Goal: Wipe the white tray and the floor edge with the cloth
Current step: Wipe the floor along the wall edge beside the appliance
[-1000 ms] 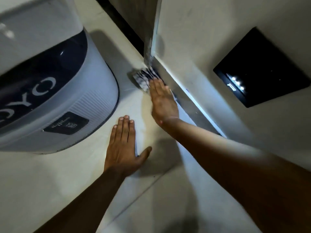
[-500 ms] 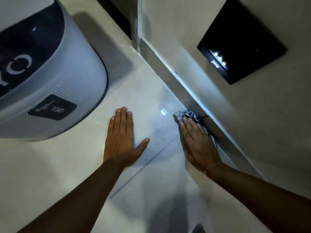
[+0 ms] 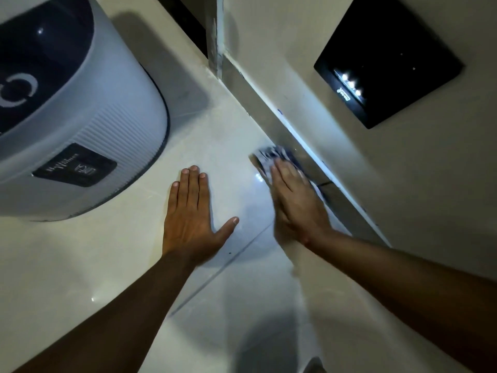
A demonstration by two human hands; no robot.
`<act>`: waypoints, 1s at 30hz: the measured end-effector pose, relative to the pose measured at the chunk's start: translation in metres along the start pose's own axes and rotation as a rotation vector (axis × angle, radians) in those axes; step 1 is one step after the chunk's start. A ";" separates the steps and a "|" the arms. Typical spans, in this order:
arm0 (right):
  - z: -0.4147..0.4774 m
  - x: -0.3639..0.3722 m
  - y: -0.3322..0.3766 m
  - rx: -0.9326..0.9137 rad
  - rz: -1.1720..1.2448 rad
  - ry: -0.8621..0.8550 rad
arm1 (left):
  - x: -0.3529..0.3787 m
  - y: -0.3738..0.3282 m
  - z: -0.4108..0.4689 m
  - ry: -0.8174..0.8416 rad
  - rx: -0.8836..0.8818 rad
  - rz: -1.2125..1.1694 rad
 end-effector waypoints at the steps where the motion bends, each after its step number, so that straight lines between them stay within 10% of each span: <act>1: 0.025 0.005 0.010 0.003 0.009 -0.018 | 0.000 0.000 0.000 -0.006 -0.010 0.006; 9: -0.087 -0.014 -0.022 0.091 -0.017 0.124 | -0.004 0.009 -0.006 0.024 0.003 -0.015; 20: 0.144 0.010 0.054 0.049 0.072 -0.007 | -0.007 0.017 0.001 0.011 -0.005 0.034; 30: -0.046 -0.019 -0.014 -0.012 0.055 0.025 | -0.004 -0.012 -0.033 0.113 0.026 -0.004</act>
Point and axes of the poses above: each hand's wrist, its own z-axis towards the middle knuckle, its own x-axis out of the palm, y = z × x, the point moved 5 cm from there along z, towards the middle knuckle, and after that the axes turned 10 degrees about -y, right-handed, at the moved point
